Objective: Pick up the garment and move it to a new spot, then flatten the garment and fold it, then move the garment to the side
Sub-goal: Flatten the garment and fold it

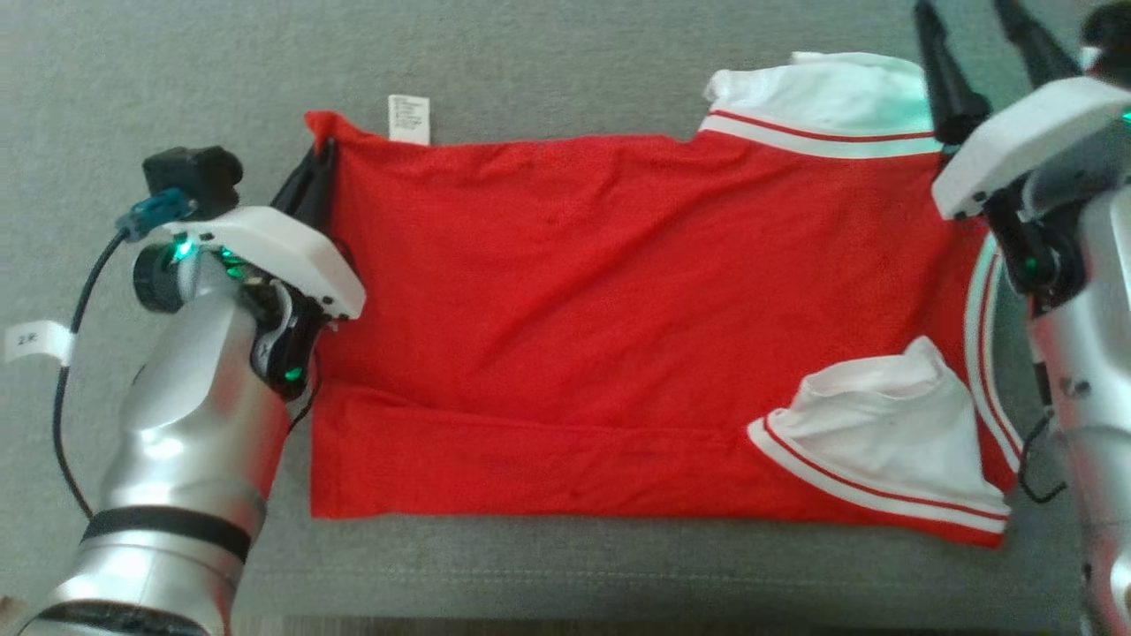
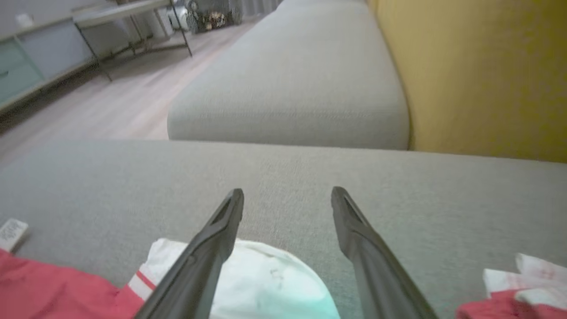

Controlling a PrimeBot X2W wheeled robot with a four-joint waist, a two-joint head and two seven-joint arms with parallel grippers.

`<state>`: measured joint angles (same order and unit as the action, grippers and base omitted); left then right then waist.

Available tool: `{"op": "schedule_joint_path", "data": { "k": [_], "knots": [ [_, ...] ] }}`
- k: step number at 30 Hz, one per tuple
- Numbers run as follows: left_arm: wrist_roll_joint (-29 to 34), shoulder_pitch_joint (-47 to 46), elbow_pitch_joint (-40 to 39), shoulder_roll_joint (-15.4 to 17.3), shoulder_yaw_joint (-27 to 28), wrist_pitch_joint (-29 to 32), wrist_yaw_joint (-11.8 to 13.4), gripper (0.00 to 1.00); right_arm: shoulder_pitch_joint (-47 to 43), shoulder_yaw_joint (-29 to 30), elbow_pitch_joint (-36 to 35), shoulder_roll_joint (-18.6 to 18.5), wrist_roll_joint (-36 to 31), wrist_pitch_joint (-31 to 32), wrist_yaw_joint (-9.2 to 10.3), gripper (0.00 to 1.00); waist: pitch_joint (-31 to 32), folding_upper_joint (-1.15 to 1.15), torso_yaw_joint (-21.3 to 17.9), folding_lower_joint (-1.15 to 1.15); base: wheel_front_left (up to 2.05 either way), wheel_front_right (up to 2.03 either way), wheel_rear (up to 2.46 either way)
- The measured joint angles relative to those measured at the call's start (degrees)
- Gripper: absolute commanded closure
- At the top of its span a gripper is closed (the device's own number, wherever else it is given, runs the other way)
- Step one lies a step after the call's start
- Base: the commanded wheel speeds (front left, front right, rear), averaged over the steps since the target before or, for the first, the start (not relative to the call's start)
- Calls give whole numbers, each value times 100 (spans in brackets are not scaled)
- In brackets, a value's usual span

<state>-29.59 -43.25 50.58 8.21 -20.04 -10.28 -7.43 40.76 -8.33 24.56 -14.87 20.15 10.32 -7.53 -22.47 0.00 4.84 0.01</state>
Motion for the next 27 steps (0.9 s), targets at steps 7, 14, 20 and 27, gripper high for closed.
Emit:
{"op": "schedule_joint_path", "data": {
  "k": [7,14,20,27],
  "knots": [
    [-199,-175,202,-113,-327,-152,-5,100,452,-799,1249,-374,185,572,0,0,-152,0,243,0,0,0,0],
    [-398,-299,333,-122,-534,-294,-5,100,1021,-1359,1786,-520,447,702,0,9,-258,0,313,0,0,0,0],
    [-542,-305,410,-119,-688,-352,-5,100,1066,-1574,2054,-558,870,713,0,100,-197,0,316,0,0,0,0],
    [-544,-282,236,-2,-531,-397,-7,100,1040,-1667,1926,-591,1324,-19,0,100,93,0,255,-1,0,0,0]
  ]
}}
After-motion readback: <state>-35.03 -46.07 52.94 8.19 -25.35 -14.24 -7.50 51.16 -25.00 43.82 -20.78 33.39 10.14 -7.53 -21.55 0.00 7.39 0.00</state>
